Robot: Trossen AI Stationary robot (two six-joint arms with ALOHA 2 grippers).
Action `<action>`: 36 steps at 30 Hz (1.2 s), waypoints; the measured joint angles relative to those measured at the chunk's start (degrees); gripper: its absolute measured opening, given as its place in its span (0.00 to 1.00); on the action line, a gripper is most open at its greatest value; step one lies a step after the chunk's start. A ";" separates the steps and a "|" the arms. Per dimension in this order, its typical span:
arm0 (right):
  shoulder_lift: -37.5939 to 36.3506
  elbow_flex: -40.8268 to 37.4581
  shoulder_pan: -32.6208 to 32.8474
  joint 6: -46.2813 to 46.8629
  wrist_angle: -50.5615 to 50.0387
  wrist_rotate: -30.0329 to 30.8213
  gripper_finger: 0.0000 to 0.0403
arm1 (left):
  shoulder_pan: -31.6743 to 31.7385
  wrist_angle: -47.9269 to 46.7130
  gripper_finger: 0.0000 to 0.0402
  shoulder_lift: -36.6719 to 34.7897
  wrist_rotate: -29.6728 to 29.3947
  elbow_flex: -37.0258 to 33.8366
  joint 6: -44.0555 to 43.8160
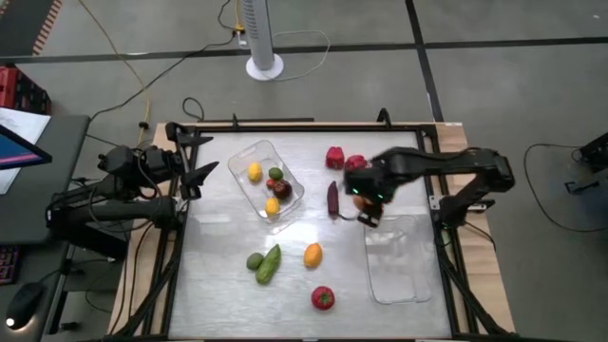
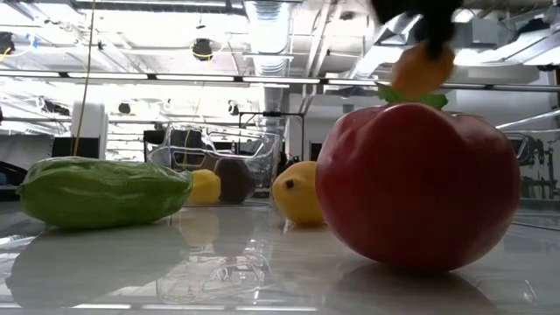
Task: Sort produce into baskets
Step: Put the yellow mango into the bottom transparent bin, then put the red chili pepper into the bottom transparent bin
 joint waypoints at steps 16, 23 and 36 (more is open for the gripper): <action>3.33 -0.31 14.38 16.28 -0.29 2.89 0.87 | 0.00 -1.42 0.67 -0.02 7.90 0.00 -7.39; 4.47 -0.31 11.39 15.75 -0.29 0.09 0.98 | -0.02 -2.26 0.67 0.00 7.95 0.00 -8.09; 4.89 -0.26 -4.89 2.25 2.79 12.59 0.96 | -0.02 -2.25 0.67 -0.01 7.99 0.00 -8.57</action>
